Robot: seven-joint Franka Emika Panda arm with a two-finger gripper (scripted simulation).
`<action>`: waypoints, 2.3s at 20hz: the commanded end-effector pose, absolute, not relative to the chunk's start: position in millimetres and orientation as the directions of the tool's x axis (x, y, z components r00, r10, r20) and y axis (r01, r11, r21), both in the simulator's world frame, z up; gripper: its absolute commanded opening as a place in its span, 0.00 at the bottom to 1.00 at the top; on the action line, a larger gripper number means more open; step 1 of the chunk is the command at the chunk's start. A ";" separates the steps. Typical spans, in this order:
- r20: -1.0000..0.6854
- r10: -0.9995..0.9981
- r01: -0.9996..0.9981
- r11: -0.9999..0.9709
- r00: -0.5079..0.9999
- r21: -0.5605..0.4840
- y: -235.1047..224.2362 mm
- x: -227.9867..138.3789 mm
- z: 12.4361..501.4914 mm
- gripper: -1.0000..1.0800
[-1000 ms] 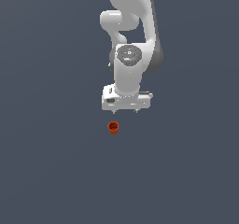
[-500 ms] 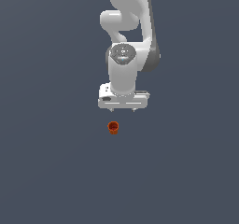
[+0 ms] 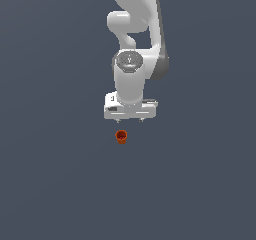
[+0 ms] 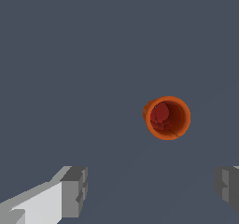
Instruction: Pick up the object and move it to a goal position.
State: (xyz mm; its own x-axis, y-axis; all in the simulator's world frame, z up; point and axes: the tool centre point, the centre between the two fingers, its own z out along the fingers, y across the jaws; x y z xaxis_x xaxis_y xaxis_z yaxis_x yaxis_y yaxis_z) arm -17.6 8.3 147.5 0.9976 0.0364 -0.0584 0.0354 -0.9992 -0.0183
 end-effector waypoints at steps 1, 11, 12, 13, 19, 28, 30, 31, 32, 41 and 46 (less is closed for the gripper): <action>-0.052 0.062 0.062 -0.998 0.997 -0.017 3.8 -14.4 140.9 0.96; -0.014 0.217 0.217 -0.976 0.976 -0.006 -21.1 2.4 103.2 0.96; -0.011 0.229 0.229 -0.974 0.973 -0.005 -22.9 3.5 100.4 0.96; -0.009 0.239 0.239 -0.971 0.971 -0.004 -24.6 4.5 97.8 0.96; -0.001 0.275 0.275 -0.962 0.962 0.000 -30.4 7.7 88.7 0.96; -0.001 0.274 0.274 -0.962 0.962 0.000 -30.5 7.0 74.8 0.96; -0.001 0.275 0.275 -0.961 0.961 0.000 -30.5 6.7 64.3 0.96; -0.001 0.275 0.275 -0.961 0.961 0.000 -30.8 6.6 58.3 0.96; 0.000 0.276 0.276 -0.961 0.961 0.000 -30.6 6.4 53.1 0.96; 0.000 0.277 0.277 -0.961 0.961 0.000 -30.8 7.7 38.0 0.00; 0.000 0.277 0.277 -0.961 0.961 0.000 -30.8 7.7 38.0 0.00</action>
State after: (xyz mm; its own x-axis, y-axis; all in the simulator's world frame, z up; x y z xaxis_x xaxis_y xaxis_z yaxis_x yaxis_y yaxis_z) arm 7.9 -31.0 38.6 0.9609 0.2769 0.0005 0.2769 -0.9609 0.0003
